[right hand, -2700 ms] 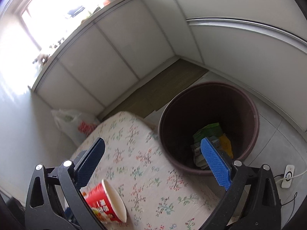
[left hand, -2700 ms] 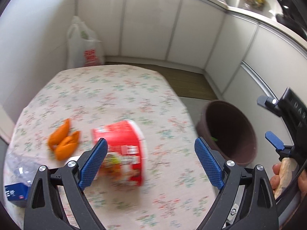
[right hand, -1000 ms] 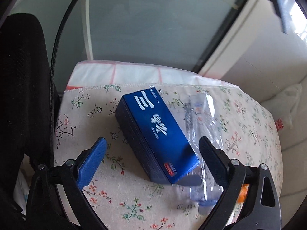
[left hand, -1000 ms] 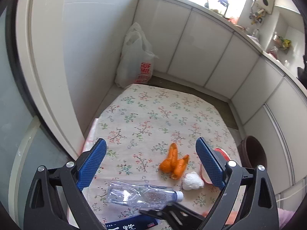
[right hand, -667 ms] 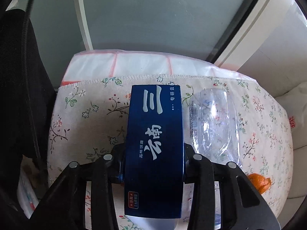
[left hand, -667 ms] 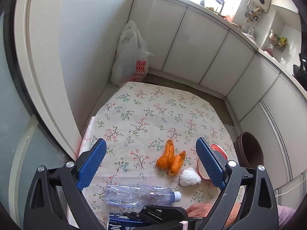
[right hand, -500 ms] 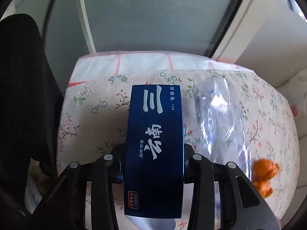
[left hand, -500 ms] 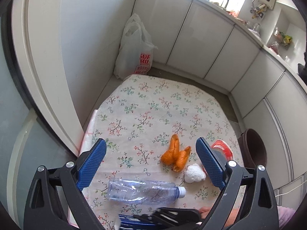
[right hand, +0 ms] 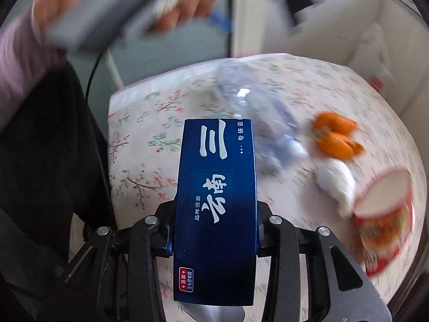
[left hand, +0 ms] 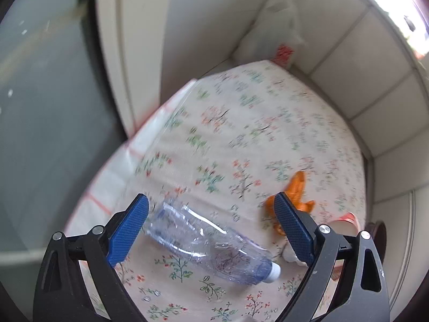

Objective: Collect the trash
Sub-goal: 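Grasp the blue box with the right tool while the left tool grasps the plastic bottle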

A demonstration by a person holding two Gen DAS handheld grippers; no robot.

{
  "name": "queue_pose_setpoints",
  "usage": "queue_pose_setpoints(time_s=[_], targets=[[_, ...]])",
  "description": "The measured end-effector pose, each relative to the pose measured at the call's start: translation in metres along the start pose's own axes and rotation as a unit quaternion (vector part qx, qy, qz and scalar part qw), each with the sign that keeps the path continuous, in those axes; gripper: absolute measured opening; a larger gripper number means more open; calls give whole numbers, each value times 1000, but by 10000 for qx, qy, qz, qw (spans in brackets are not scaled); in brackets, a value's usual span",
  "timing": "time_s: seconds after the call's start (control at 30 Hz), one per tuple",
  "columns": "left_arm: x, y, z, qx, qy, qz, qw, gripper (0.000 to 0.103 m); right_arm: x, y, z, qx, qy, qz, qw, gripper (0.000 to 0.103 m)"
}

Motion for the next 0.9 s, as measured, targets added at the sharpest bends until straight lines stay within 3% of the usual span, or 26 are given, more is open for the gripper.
queue_pose_setpoints(time_s=[0.1,0.23,0.3,0.5,0.57,0.67,0.73,0.9], targets=[[2,-13,-10,45,416,204,9989,91,-23,19,-6,-293,-424,-82,9986,38],[14,-26,-21,48,1234,432,9914,91,-51,35,-8,-607,-963,-234,9932,38],[16,-40,-29,317,1644,203,9857,91,-62,45,-7,-801,-1134,-313,9898,38],[7,-73,-42,821,2052,-243,9750,91,-77,57,-5,-1027,-1329,-487,9846,38],[6,-73,-39,696,2025,-228,9765,91,-77,60,-4,-1076,-1358,-448,9839,38],[0,-75,-33,601,1861,-338,9801,82,-74,66,-1,-1209,-1357,-390,9826,38],[-3,-76,-29,518,1698,-384,9834,63,-77,69,2,-1282,-1442,-310,9807,38],[-13,-79,-22,464,1575,-863,9826,61,-86,72,4,-1357,-1770,-164,9747,38]])
Point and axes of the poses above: each gripper's, at about its wrist camera, not at the fingertips, and y roughly against the way its jaws point, x to its left, z to its top, the point moved 4 cm from there along -y, roughly the way its jaws point, and after that the axes turned 14 degrees about -y, right-handed, at the moved point
